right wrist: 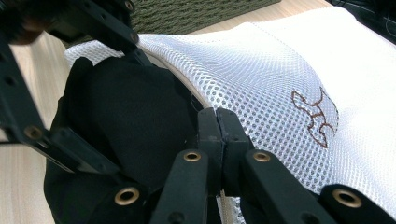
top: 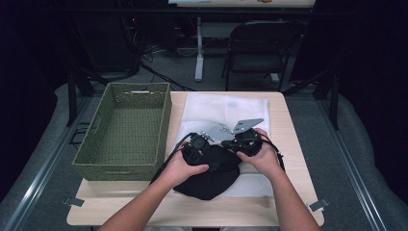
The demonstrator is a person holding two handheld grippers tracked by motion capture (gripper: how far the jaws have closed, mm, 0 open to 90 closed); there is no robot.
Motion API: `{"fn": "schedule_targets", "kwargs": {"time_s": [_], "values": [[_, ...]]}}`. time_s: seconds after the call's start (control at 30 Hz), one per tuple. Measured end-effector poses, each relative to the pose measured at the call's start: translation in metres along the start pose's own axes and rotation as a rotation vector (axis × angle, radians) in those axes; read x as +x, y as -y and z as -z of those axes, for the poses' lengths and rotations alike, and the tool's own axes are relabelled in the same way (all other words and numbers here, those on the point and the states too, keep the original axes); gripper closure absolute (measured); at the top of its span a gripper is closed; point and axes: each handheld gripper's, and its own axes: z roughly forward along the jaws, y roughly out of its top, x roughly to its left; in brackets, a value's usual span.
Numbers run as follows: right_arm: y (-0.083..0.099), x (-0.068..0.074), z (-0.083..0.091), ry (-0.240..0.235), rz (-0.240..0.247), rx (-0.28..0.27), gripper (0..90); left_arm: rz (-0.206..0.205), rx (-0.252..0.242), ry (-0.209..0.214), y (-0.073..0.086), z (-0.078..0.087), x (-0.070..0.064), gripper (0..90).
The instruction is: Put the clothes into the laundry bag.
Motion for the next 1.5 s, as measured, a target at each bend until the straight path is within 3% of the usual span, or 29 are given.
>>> {"fn": "schedule_targets", "kwargs": {"time_s": [0.2, 0.43, 0.6, 0.77, 0.93, 1.13, 1.33, 1.5], "values": [[0.0, 0.0, -0.001, -0.001, 0.001, 0.002, 89.7, 0.017, -0.049, 0.012, 0.005, 0.02, 0.004, 26.3], [0.0, 0.0, 0.0, -0.002, -0.001, -0.001, 89.7, 0.004, -0.05, 0.003, 0.017, 0.037, 0.002, 25.9], [0.0, 0.001, -0.001, -0.002, 0.002, 0.001, 89.7, -0.001, -0.044, 0.013, 0.027, 0.04, 0.0, 25.7], [0.0, 0.001, 0.0, -0.003, -0.001, -0.001, 89.7, -0.007, -0.03, 0.025, 0.037, 0.039, -0.003, 24.7], [0.0, 0.0, 0.0, -0.004, -0.005, -0.005, 89.7, -0.015, -0.006, 0.011, 0.047, 0.034, -0.002, 24.4], [0.0, 0.001, 0.001, -0.003, -0.004, -0.004, 89.7, 0.007, 0.002, -0.005, 0.056, 0.025, 0.005, 23.6], [0.001, 0.001, 0.0, -0.008, -0.004, -0.006, 89.7, 0.022, 0.022, -0.021, 0.059, 0.011, 0.012, 23.6], [0.001, 0.001, 0.0, -0.012, -0.005, -0.007, 89.7, 0.029, 0.009, -0.004, 0.056, 0.003, 0.017, 21.5]]}}
